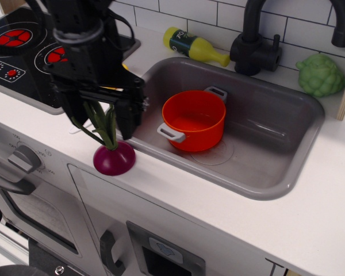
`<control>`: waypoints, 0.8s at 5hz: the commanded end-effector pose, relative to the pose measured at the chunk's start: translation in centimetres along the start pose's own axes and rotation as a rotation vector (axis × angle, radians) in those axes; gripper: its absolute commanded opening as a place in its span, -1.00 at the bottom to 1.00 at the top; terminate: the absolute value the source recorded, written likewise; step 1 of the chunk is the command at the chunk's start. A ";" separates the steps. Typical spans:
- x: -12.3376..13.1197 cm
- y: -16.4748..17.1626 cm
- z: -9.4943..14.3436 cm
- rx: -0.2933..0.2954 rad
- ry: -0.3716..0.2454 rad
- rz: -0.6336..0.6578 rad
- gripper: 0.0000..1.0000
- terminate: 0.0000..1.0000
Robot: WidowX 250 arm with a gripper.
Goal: Put beet in pot sink
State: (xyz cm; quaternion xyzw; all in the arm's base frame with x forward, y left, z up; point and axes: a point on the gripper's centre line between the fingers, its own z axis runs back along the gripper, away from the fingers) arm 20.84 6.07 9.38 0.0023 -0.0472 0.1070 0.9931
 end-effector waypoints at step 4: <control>4.8 -3.2 4.2 -0.016 -0.068 0.206 -1.00 -1.00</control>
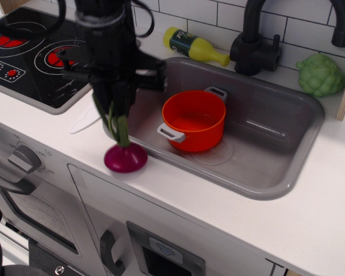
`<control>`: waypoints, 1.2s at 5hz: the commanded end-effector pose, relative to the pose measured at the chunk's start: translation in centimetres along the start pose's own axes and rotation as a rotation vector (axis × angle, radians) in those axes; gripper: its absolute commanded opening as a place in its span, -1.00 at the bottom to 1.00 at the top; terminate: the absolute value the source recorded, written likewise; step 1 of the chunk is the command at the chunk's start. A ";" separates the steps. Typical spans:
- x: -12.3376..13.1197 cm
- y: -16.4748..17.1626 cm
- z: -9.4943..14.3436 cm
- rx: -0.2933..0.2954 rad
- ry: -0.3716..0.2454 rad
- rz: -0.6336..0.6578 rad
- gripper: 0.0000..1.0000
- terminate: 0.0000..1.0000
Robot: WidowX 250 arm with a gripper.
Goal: Put beet in pot sink
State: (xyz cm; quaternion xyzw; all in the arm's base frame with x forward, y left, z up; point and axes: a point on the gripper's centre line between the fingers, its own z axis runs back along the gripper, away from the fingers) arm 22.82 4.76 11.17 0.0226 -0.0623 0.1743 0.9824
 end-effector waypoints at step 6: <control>9.5 -7.0 -1.3 -0.016 -0.184 0.209 -1.00 -1.00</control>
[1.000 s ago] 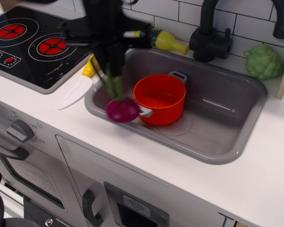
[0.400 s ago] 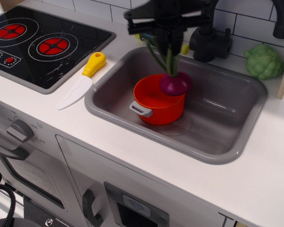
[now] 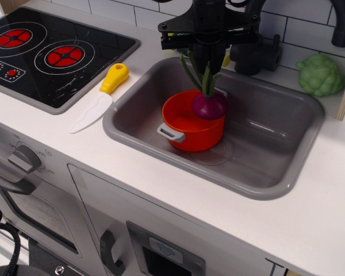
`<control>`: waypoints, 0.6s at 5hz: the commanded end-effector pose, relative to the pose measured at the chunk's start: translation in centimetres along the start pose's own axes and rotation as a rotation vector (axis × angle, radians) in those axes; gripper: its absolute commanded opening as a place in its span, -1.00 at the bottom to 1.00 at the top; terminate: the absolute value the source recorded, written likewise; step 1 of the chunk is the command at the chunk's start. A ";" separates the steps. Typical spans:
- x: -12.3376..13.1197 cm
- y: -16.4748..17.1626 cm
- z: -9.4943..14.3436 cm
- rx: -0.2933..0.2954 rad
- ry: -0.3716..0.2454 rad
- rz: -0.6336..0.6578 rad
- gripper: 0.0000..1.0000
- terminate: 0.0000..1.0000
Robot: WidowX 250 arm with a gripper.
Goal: Put beet in pot sink
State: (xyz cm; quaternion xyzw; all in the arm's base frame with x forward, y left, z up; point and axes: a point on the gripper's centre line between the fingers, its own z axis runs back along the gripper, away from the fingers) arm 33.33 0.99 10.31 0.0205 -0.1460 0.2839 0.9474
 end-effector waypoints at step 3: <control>3.2 0.2 1.0 0.028 0.017 0.021 1.00 -1.00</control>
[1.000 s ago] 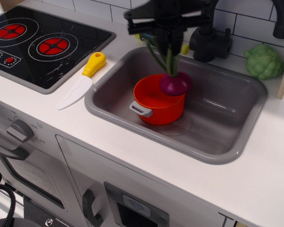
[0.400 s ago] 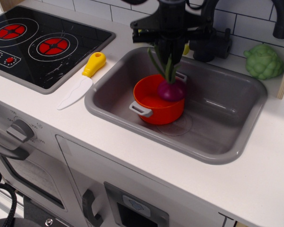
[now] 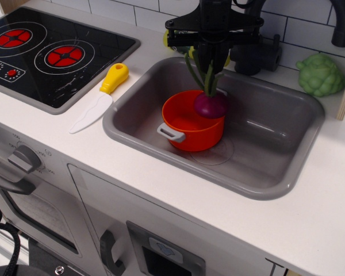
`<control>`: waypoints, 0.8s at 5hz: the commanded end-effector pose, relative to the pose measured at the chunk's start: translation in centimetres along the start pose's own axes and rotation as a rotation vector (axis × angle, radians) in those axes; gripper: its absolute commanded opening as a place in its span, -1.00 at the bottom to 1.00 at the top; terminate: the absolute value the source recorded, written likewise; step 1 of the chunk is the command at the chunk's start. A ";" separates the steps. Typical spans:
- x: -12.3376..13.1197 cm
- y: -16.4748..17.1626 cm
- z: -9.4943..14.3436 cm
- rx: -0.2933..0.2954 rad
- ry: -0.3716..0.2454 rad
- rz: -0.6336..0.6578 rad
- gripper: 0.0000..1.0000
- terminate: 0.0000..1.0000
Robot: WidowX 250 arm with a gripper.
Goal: Put beet in pot sink
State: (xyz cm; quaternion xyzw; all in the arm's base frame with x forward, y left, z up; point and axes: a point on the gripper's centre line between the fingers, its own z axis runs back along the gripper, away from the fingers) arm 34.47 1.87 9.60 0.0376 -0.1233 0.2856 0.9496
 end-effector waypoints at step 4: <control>2.1 1.0 4.1 -0.044 0.003 0.035 1.00 1.00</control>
